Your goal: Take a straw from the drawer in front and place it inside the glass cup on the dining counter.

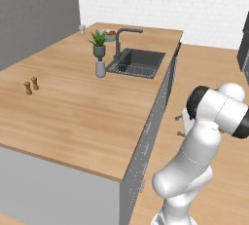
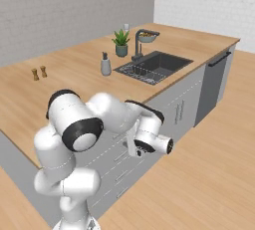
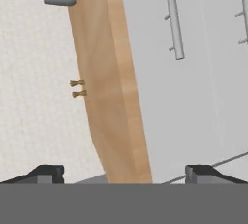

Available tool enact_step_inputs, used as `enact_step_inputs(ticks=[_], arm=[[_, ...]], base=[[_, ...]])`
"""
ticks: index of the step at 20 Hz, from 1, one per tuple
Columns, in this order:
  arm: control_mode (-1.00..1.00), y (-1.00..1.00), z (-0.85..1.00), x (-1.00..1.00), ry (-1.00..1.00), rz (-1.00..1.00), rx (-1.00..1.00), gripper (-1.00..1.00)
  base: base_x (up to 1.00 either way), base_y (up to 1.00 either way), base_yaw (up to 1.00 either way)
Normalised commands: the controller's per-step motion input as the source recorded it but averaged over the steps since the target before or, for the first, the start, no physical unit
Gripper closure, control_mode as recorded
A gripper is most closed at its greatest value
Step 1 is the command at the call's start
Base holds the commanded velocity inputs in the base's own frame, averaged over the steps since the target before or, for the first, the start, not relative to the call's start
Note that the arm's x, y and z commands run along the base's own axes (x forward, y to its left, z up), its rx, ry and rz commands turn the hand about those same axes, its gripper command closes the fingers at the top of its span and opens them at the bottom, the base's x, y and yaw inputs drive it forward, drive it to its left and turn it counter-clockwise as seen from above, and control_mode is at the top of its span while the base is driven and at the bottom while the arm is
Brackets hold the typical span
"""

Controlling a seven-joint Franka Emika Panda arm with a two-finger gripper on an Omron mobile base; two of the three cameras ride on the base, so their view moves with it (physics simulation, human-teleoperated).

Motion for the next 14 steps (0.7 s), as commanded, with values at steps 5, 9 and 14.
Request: enact_step_inputs(ticks=[5, 9, 14], arm=[[-1.00, 0.14, -0.52, 0.06, -0.14, 0.00, 0.02, -1.00], [-1.00, 0.22, -0.52, 0.12, -0.13, 0.00, 0.00, -1.00], [-1.00, 0.12, -0.36, 0.35, -0.12, 0.00, 0.00, -1.00]], base=[[0.00, 0.00, 0.00], [0.00, 0.00, 0.00], [0.00, 0.00, 0.00]])
